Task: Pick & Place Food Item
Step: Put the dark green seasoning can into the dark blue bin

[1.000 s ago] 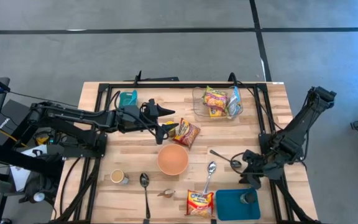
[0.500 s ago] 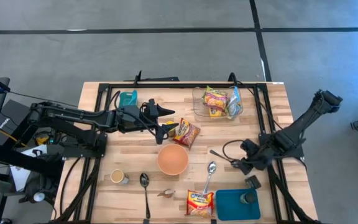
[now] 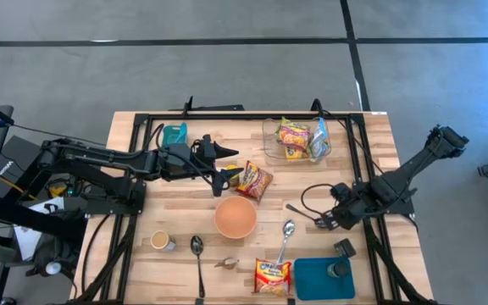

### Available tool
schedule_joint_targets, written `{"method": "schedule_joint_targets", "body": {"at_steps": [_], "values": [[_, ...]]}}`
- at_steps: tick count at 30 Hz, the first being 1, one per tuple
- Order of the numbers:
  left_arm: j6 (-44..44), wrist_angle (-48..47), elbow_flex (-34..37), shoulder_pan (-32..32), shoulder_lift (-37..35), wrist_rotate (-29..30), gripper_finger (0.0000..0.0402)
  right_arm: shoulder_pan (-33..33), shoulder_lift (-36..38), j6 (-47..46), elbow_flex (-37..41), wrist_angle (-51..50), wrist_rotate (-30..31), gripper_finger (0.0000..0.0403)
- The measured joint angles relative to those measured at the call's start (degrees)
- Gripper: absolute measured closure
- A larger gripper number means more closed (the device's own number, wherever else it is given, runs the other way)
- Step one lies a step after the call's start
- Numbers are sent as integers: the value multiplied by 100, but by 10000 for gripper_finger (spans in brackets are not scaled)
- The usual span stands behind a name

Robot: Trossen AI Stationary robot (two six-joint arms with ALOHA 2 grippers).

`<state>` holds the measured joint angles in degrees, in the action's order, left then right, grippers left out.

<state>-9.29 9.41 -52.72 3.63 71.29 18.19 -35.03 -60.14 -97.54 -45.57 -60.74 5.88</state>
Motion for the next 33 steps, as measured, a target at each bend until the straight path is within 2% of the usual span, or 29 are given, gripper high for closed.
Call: {"method": "schedule_joint_targets", "body": {"at_steps": [3, 13, 18, 29, 33], "values": [[0, 1, 0, -1, 0, -1, 131, -45, -342, 0, -265, -237, -175, 400], [1, 3, 1, -1, 0, 0, 131, -370, -1288, -4, -678, -698, -596, 401], [1, 2, 1, 1, 0, -1, 131, -520, -1383, -2, -687, -657, -787, 401], [0, 1, 2, 0, 0, -1, 131, -628, -1377, -3, -687, -648, -782, 398], [0, 2, 2, 1, 0, -1, 131, -684, -1377, -268, -687, -654, -984, 395]]}}
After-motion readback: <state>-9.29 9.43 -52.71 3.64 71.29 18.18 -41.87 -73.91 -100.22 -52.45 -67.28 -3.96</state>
